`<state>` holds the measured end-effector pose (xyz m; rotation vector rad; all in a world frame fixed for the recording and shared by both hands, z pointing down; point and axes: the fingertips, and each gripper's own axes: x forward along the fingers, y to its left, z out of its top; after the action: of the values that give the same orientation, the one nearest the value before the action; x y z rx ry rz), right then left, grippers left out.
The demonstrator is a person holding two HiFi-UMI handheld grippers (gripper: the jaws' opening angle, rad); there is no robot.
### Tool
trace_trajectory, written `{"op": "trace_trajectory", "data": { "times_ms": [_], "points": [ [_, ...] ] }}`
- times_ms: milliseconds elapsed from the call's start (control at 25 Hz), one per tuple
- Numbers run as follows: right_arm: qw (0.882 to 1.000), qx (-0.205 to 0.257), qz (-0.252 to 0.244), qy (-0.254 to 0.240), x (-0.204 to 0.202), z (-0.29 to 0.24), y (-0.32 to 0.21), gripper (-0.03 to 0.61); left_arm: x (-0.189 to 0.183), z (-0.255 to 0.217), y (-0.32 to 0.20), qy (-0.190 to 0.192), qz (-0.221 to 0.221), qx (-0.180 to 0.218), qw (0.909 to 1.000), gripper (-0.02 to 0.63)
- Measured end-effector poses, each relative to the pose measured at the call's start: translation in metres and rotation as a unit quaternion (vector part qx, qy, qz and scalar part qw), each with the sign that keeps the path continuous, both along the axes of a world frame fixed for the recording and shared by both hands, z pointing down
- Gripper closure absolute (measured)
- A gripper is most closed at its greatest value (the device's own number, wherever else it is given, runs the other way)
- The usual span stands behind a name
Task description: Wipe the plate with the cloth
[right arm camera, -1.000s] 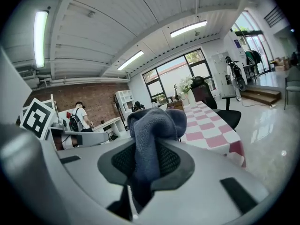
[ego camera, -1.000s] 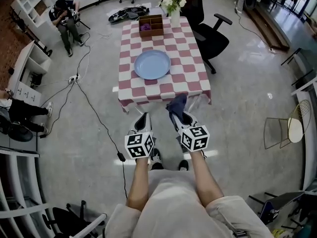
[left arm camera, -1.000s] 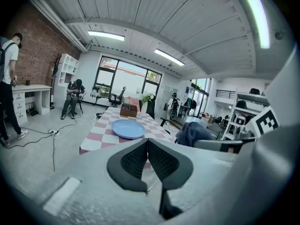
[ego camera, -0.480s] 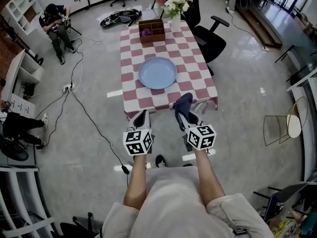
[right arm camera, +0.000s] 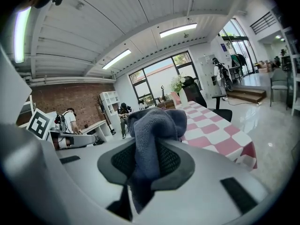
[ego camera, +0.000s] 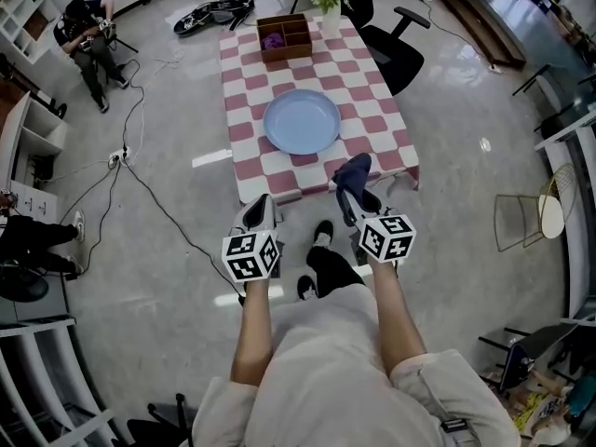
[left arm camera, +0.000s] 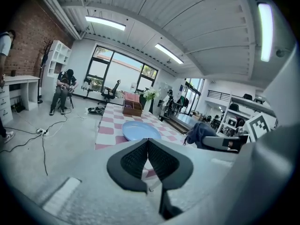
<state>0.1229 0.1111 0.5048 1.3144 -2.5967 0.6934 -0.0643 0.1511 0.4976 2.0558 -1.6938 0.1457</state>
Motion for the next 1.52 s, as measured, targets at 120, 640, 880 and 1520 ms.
{"op": "trace_trajectory", "data": {
  "times_ms": [120,640,880,1520],
  "points": [
    [1.000,-0.003,-0.007,0.005,-0.011,0.005,-0.014,0.489,-0.007,0.004,-0.012,0.002,-0.001,-0.001,1.0000,0.603],
    [0.999,0.002,-0.040,0.027,-0.062,0.010,-0.112,0.489,-0.049,0.014,-0.106,0.005,-0.007,-0.019,0.9998,0.603],
    [0.999,-0.010,-0.039,0.029,-0.073,0.012,-0.157,0.488,-0.057,0.020,-0.152,0.003,0.005,-0.037,0.9993,0.603],
    [0.988,-0.049,-0.111,0.101,-0.126,0.057,-0.235,0.488,-0.073,0.091,-0.240,0.042,0.041,-0.149,0.9871,0.603]
  ]
}}
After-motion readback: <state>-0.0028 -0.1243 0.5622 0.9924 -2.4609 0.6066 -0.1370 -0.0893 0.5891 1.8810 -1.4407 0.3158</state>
